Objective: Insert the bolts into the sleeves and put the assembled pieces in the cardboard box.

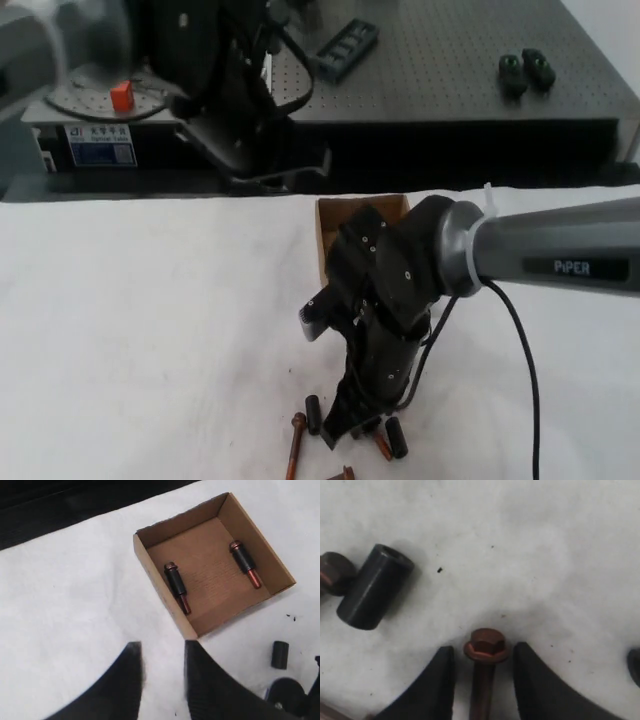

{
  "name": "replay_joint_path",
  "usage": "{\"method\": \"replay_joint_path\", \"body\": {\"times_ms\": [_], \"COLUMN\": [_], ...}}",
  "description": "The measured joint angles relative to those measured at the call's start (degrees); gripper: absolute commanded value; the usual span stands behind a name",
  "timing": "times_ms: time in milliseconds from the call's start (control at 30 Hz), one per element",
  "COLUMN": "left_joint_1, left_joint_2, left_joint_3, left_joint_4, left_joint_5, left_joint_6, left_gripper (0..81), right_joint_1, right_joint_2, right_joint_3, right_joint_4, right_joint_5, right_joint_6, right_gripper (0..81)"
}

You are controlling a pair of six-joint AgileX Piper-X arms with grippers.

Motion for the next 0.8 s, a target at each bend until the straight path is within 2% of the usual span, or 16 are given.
{"method": "replay_joint_path", "body": {"times_ms": [67, 267, 367, 467, 633, 700, 800], "left_joint_1": [0.00, 0.00, 0.00, 0.00, -1.49, -4.76, -9.03], "left_joint_2": [-1.73, -7.70, -8.22, -8.22, -6.33, -2.32, 3.98], "left_joint_3": [2.08, 7.82, 8.52, 9.32, 9.10, 7.66, 4.13], "left_joint_4": [-0.27, -0.89, -0.89, -0.89, -5.01, -6.49, -5.99], "left_joint_5": [0.00, -0.04, 3.37, 8.08, 12.97, 13.45, 13.40], "left_joint_6": [0.01, 0.85, 1.78, 2.75, 3.22, 4.75, 6.95], "left_gripper": [22.0, 22.5, 24.1, 24.2, 25.9, 28.4, 29.5], "right_joint_1": [-0.01, 0.03, -1.28, -4.26, -11.84, -13.59, -18.75], "right_joint_2": [0.67, 1.06, -0.96, -6.91, -24.56, -28.51, -38.96], "right_joint_3": [-0.36, -1.17, -0.31, 2.04, 7.24, 8.54, 12.00], "right_joint_4": [0.47, 1.50, 1.88, 1.91, 2.23, 2.43, 3.81], "right_joint_5": [1.58, 2.65, 2.80, 2.80, 2.80, 2.80, 3.11], "right_joint_6": [-0.14, -1.79, -1.88, -1.88, -0.94, -0.75, -0.56], "right_gripper": [1.0, 1.0, 1.0, 1.0, 1.0, 1.0, 1.0]}}
